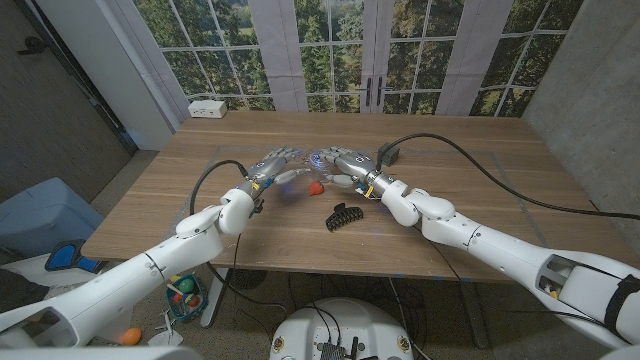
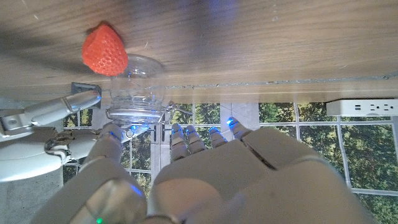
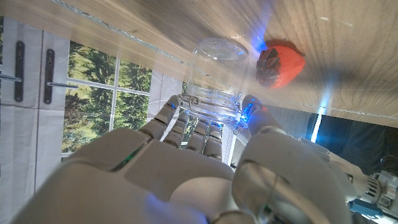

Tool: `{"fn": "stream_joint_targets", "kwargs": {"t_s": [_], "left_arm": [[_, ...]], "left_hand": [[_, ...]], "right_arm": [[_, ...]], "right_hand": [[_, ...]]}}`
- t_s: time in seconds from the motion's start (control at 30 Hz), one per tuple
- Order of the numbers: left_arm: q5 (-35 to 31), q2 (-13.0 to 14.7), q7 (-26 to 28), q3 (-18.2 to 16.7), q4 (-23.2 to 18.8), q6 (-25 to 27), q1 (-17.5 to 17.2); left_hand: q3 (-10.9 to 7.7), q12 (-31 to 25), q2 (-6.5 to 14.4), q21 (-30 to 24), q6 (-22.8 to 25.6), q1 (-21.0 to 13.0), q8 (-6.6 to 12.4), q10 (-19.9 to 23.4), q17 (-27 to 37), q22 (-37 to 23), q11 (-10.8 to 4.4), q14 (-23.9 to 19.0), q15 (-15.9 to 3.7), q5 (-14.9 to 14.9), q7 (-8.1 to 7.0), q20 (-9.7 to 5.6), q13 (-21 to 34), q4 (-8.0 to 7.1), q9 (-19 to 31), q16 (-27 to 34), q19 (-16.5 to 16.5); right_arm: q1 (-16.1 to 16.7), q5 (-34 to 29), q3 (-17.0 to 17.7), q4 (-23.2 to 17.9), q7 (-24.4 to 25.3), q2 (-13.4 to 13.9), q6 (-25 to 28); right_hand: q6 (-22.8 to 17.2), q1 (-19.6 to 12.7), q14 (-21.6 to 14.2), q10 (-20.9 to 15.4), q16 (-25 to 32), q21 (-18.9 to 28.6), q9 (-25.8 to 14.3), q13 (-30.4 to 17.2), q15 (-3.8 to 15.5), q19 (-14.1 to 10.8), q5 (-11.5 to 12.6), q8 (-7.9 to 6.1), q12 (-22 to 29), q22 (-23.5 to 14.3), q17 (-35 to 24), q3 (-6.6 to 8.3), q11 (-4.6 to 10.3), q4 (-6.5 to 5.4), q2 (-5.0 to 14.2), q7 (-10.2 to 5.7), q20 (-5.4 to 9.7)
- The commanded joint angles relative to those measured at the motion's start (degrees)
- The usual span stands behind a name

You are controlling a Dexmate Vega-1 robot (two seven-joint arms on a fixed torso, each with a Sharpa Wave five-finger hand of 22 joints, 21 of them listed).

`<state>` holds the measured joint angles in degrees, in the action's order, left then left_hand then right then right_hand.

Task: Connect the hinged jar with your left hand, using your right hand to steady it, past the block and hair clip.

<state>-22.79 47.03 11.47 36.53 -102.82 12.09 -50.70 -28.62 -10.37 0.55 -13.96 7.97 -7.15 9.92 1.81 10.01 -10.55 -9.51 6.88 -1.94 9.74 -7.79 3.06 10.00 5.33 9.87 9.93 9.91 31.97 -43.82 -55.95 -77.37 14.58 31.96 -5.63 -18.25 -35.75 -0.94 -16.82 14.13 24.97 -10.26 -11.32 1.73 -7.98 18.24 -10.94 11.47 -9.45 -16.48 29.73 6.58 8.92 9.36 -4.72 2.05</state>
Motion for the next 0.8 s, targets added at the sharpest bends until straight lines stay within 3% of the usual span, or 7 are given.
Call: {"fn": "stream_joint_targets", "kwargs": {"t_s": [0.03,0.43,0.67,0.8], "left_arm": [[4.5,-0.3,-5.0,-0.1,2.0,-3.6,2.0],[7.0,-0.5,-7.3,-0.3,1.6,-1.2,2.0],[9.7,-0.7,-9.0,-0.4,2.2,-1.3,2.6],[10.3,-0.6,-9.3,-0.3,2.1,-1.0,2.7]], "left_hand": [[0.28,-0.2,-0.3,0.1,-0.6,0.7,-0.06,-0.6,0.2,-0.1,-0.18,0.3,-0.53,0.4,-0.2,0.34,0.2,-0.06,0.1,0.4,3.9],[0.65,-0.5,-0.5,0.3,-1.2,1.7,0.04,0.0,0.1,-0.1,0.42,0.2,-0.39,0.5,0.91,0.52,0.2,-0.03,0.1,0.5,3.8],[0.87,-0.8,-0.6,0.4,-2.6,2.5,-0.11,0.8,0.0,-0.1,1.0,-0.1,-0.46,0.6,0.61,0.59,0.2,0.04,0.1,0.6,3.6],[1.07,-1.7,-0.6,0.6,-3.3,3.4,0.22,3.9,-0.1,-0.1,2.56,-1.5,-0.62,0.8,1.65,0.81,0.2,0.27,0.1,0.9,3.3]], "right_arm": [[0.0,0.3,-0.4,0.5,0.6,0.0,-0.3],[1.0,1.2,0.4,-1.4,-0.1,1.6,-1.1],[0.9,1.8,0.8,-1.2,-0.9,1.4,-1.3],[0.7,2.1,0.9,-0.9,-1.7,1.2,-1.0]], "right_hand": [[0.0,-0.6,-0.1,0.1,0.2,-0.3,-0.2,-0.2,5.9,-0.6,0.3,-0.06,-0.1,-0.3,-0.1,-0.25,-0.31,0.2,0.09,0.4,1.59],[0.3,-0.7,-0.2,0.5,0.3,-0.6,-0.2,-0.3,6.11,-0.7,0.4,0.03,-0.2,-0.3,0.1,-0.46,-0.25,0.21,0.05,0.5,1.57],[0.8,-0.9,-0.4,0.9,0.3,-0.8,-0.3,-0.3,6.52,-1.0,0.4,0.21,-0.3,-0.3,0.2,-0.66,-0.78,0.25,0.01,0.98,1.52],[1.3,-1.0,-0.6,1.2,0.4,-1.0,-0.3,-0.3,6.62,-1.0,0.5,0.35,-0.4,-0.3,0.4,-0.78,-1.01,0.29,-0.03,1.39,1.52]]}}
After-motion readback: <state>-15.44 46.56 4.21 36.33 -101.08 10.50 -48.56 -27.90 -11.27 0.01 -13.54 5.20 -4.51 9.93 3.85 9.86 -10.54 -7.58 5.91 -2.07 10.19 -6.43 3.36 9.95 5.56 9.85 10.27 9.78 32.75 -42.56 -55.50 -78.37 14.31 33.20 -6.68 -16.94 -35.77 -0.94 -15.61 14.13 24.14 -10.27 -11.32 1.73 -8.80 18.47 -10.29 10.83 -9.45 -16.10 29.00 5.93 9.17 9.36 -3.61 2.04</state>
